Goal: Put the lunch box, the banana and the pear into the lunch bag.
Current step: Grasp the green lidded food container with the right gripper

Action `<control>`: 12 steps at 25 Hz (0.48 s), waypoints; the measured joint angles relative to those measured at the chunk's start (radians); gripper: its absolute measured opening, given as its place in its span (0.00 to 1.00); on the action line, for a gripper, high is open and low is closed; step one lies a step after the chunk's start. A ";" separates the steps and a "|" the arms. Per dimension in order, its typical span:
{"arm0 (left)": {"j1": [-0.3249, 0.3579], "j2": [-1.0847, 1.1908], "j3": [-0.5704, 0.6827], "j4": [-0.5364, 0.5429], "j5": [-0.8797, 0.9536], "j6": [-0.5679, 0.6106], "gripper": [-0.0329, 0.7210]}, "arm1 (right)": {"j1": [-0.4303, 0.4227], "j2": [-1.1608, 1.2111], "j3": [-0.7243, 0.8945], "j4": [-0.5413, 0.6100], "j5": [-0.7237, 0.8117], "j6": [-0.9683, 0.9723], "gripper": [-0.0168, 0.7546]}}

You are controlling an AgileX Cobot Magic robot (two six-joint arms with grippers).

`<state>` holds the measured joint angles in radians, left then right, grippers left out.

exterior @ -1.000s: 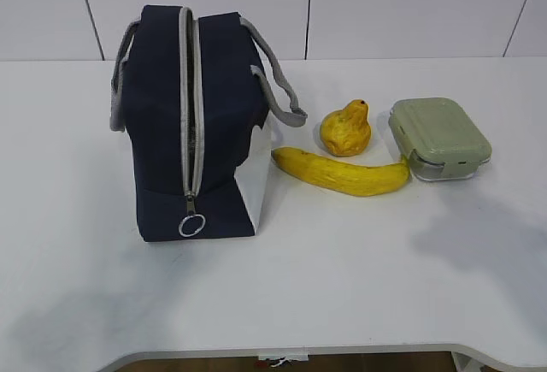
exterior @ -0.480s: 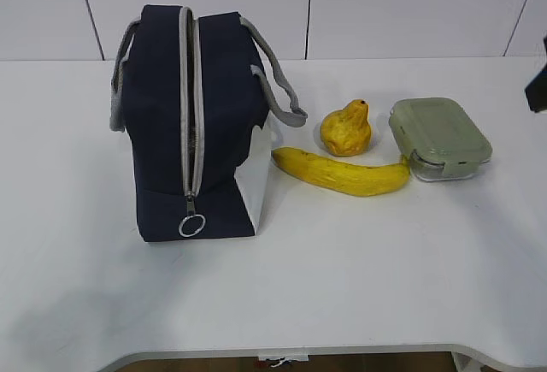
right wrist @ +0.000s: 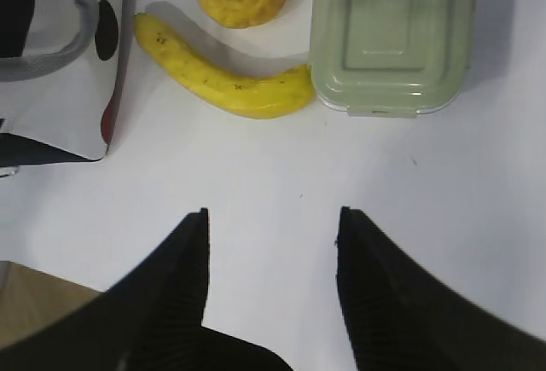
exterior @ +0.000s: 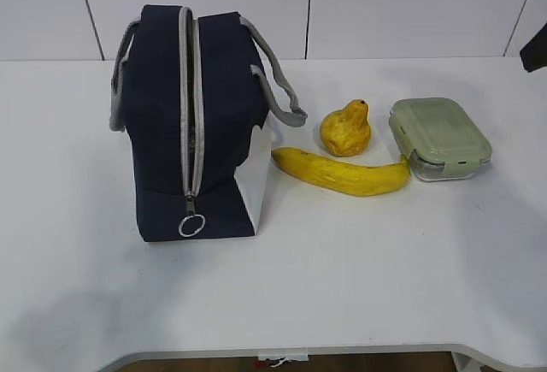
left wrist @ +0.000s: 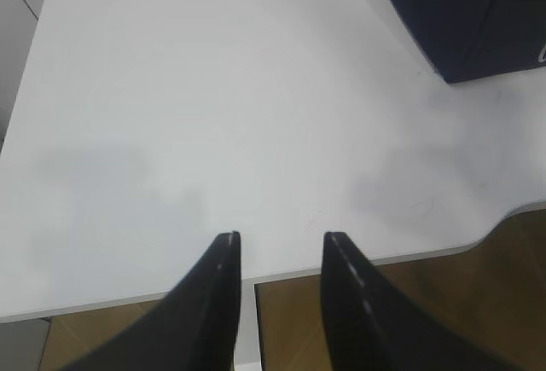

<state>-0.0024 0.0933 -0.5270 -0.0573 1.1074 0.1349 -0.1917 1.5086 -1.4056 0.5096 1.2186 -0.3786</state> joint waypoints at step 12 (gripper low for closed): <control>-0.002 0.000 0.000 0.000 0.000 0.000 0.37 | -0.127 0.245 -0.076 0.199 0.005 -0.183 0.54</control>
<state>-0.0043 0.0933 -0.5270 -0.0573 1.1074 0.1349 -0.3189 1.7535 -1.4820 0.7089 1.2236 -0.5612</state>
